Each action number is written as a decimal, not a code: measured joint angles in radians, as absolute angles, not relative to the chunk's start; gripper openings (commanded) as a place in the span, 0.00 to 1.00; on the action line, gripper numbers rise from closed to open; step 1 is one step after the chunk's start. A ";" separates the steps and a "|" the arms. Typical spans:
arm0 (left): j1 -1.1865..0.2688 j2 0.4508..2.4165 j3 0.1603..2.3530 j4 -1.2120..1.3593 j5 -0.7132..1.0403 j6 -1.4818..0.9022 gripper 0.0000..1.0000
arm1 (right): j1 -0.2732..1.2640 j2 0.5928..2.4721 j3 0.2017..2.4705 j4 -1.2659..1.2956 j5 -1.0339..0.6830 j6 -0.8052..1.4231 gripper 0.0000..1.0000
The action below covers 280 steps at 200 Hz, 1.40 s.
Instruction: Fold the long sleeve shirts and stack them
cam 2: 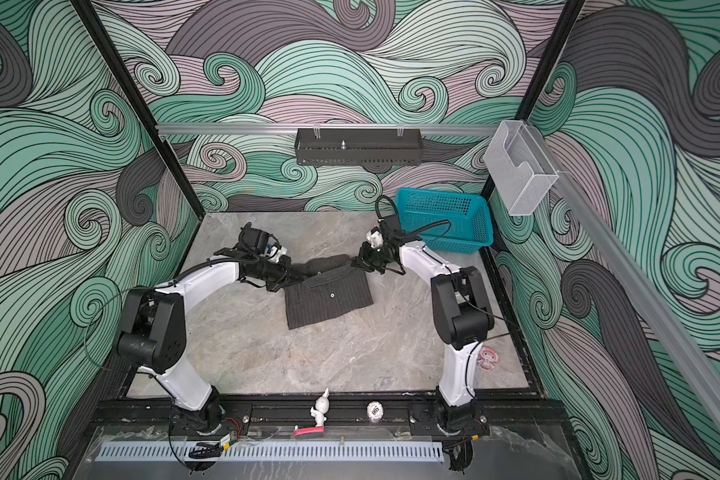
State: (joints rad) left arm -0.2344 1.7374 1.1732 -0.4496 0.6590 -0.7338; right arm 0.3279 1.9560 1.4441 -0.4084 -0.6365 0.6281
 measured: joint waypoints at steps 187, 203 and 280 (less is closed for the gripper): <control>-0.197 1.509 1.151 -0.527 0.549 -0.699 0.66 | 0.389 1.979 1.608 -0.451 -0.500 0.585 0.66; -0.276 1.551 1.169 -0.526 0.558 -0.679 0.57 | 0.387 1.934 1.579 -0.454 -0.493 0.570 0.55; -0.309 1.844 1.194 -0.587 0.539 -0.635 0.58 | 0.433 2.099 1.580 -0.541 -0.505 0.470 0.28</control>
